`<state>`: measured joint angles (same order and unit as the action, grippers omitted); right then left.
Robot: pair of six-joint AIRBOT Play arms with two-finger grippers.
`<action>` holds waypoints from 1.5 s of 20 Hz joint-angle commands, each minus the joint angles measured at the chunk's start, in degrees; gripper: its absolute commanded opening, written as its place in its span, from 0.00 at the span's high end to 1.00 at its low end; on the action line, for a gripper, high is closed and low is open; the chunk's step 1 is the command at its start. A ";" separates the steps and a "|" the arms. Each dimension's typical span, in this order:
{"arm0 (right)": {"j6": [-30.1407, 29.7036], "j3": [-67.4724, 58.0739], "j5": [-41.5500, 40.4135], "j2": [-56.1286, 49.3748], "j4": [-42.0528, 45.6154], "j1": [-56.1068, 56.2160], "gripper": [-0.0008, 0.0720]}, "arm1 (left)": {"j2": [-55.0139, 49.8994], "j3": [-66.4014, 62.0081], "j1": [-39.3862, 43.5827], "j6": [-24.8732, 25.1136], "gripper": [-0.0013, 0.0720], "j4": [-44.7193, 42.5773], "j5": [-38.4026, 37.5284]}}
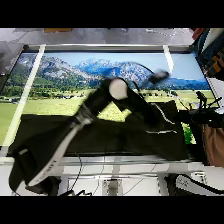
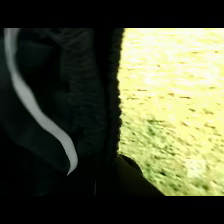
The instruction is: Fold the clothes and pants, and hang the long-sleeved shirts on hangers.
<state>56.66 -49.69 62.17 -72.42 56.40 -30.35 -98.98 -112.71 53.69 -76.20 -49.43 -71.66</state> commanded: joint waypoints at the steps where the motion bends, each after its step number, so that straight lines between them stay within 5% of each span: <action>1: 1.44 0.00 -0.26 0.70 5.51 -0.02 0.93 | -1.88 -0.02 5.11 5.18 0.01 1.16 -0.90; 4: 1.42 0.00 -0.28 0.70 5.49 -0.02 0.93 | -1.05 -0.07 0.92 5.29 0.03 -12.44 -0.59; 6: 1.42 0.00 -0.28 0.70 5.49 -0.02 0.93 | -0.81 -0.07 -4.81 1.53 0.17 -22.45 -0.39; 8: 1.40 0.00 -0.33 0.70 5.49 -0.02 0.93 | -0.98 -0.02 -12.33 0.09 0.20 -26.71 -0.11; 13: 1.38 0.00 -0.52 0.70 5.46 -0.02 0.93 | -3.69 0.00 -32.00 -9.86 0.18 -25.46 4.15; 16: 1.38 0.00 -0.48 0.70 5.46 -0.02 0.93 | -9.90 0.00 -37.90 -14.84 0.19 -15.89 4.44; 20: 1.38 0.00 -0.31 0.70 5.44 -0.02 0.93 | -18.36 0.00 -39.87 -17.46 0.19 -4.02 7.89; 27: 1.38 0.00 -0.04 0.70 5.18 -0.02 0.93 | -25.77 -0.02 -35.80 -19.89 0.19 -2.80 20.35; 28: 1.38 0.00 -0.04 0.70 5.18 -0.02 0.93 | -26.12 -0.02 -35.15 -19.89 0.29 -2.82 23.02; 30: 1.38 -0.02 -0.04 0.70 5.18 -0.02 0.93 | -26.67 0.00 -34.27 -19.87 0.73 -3.58 26.80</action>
<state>58.04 -49.69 62.00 -71.77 61.65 -30.35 -124.22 -112.71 18.15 -95.22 -52.97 -52.01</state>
